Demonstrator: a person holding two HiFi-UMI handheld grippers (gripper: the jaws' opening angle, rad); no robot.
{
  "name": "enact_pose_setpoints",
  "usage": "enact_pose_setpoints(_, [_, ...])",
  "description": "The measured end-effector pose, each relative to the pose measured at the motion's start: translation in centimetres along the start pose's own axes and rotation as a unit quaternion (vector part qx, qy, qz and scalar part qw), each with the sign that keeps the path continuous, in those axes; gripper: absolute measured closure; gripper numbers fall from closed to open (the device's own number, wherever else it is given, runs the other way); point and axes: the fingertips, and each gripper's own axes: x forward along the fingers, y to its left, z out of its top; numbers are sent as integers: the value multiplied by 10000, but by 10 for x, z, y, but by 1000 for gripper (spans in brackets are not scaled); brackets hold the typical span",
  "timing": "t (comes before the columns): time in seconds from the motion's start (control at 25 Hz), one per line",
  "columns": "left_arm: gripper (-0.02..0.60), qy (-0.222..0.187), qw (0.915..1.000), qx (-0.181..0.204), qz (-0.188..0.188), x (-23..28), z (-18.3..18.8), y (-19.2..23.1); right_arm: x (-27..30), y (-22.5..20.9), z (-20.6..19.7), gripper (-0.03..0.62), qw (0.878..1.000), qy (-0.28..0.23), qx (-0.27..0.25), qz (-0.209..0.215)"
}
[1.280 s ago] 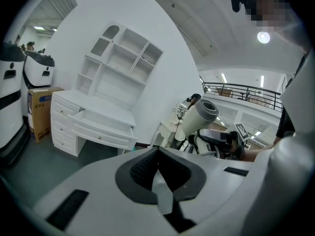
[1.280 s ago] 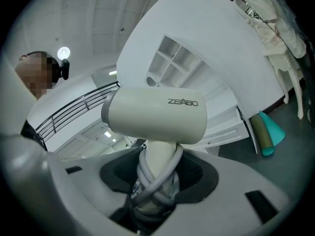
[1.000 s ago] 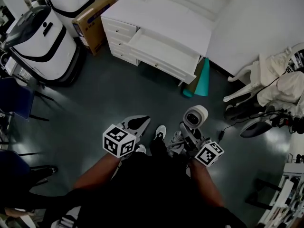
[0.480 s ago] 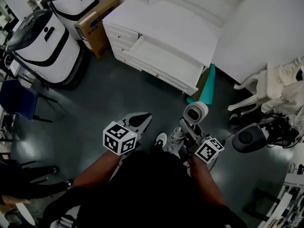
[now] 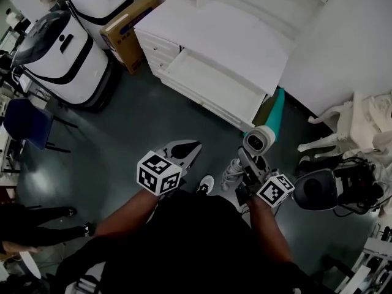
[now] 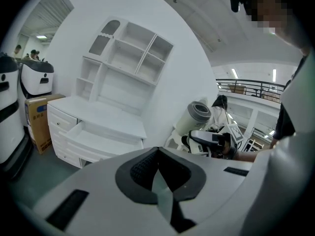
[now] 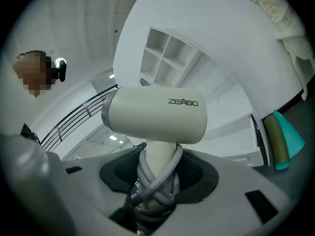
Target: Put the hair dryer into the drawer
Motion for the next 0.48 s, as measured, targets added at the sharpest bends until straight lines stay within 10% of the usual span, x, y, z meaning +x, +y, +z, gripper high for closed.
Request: enact_pose_setpoints(0.48, [577, 172, 9992, 165, 306, 29, 8, -3, 0, -34, 19, 384, 9997, 135, 62, 205])
